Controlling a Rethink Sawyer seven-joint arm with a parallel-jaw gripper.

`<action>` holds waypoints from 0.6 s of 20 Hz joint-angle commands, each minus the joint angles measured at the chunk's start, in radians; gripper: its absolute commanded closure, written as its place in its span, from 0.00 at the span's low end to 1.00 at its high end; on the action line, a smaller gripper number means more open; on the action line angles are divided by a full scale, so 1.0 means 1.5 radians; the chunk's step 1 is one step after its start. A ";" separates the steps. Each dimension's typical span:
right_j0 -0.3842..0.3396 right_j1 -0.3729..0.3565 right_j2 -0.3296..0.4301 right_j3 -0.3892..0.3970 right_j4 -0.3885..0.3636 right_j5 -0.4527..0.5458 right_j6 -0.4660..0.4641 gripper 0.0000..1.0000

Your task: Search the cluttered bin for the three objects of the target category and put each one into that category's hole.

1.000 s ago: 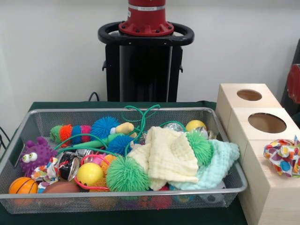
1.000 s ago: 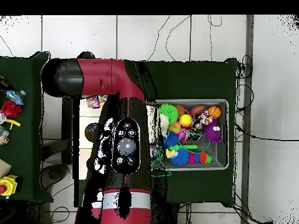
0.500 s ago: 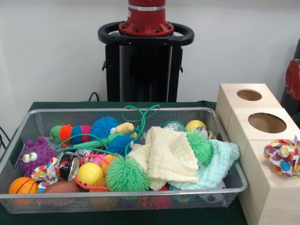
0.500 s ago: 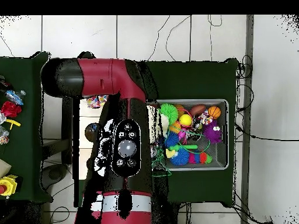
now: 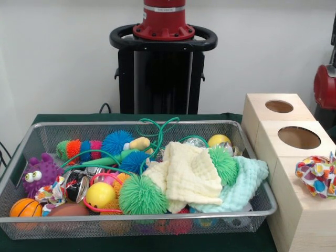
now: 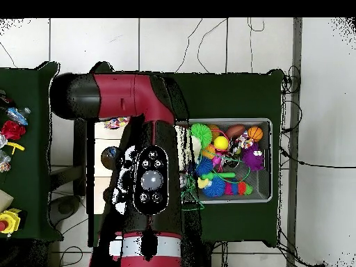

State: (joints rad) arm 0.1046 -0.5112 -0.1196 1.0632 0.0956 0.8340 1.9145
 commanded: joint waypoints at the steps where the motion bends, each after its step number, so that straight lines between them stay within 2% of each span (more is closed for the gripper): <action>1: -0.012 -0.001 -0.001 0.118 -0.050 0.024 0.031 1.00; 12: -0.021 -0.009 0.011 0.145 -0.068 0.008 0.035 1.00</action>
State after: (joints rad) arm 0.1042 -0.5178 -0.1196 1.1244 0.0372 0.8338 1.9145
